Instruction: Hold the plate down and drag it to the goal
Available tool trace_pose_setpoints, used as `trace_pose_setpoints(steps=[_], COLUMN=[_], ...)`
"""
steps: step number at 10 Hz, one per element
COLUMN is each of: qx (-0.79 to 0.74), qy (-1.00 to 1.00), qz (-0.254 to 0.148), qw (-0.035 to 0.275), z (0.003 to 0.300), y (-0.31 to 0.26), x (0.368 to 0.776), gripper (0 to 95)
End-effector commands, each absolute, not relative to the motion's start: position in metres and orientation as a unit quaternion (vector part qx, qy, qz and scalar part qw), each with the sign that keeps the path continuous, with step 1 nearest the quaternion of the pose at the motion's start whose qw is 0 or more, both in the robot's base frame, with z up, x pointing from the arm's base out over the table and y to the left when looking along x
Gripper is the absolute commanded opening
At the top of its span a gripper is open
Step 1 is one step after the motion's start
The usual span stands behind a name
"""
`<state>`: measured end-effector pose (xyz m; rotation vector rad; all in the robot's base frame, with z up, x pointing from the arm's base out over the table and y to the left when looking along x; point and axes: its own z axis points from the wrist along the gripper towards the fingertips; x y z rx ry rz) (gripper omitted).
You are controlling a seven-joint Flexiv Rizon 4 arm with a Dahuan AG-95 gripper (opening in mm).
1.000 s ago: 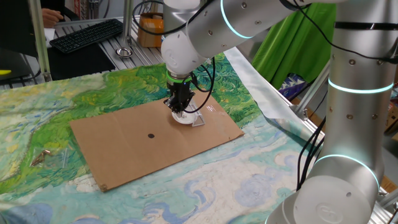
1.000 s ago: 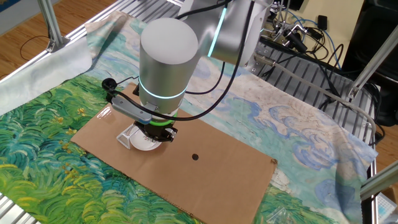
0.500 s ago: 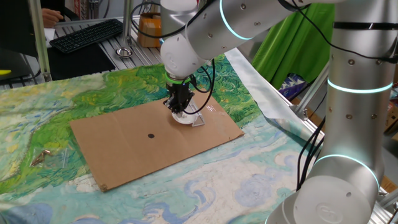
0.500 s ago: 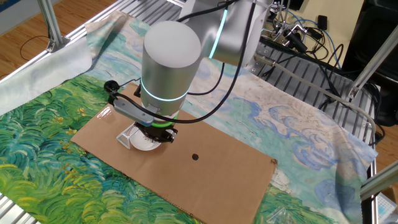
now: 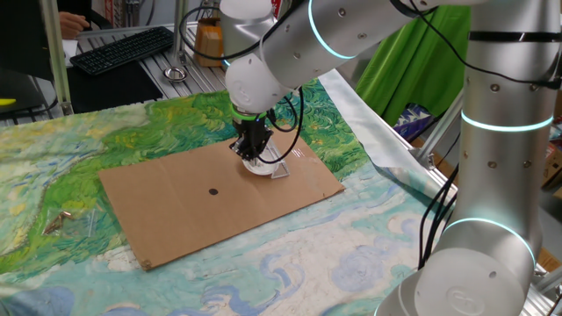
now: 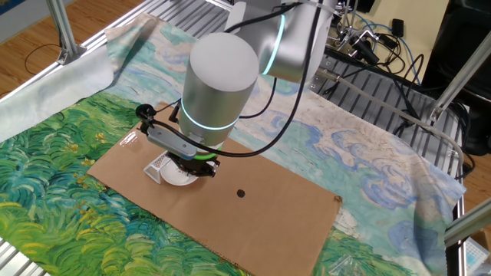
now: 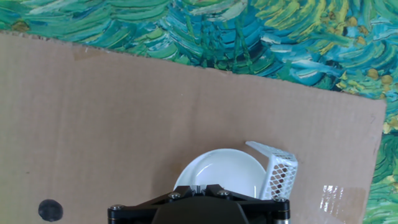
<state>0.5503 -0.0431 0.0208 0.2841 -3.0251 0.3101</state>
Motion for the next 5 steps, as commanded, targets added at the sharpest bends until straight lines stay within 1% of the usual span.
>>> trace_pose_setpoints(steps=[1, 5], qx=[0.097, 0.108], qy=[-0.989, -0.986], qz=[0.104, 0.118], qw=[0.043, 0.040], z=[0.0196, 0.0173], y=[-0.0470, -0.0517], x=[0.5501, 0.5499], gripper=[0.0, 0.0])
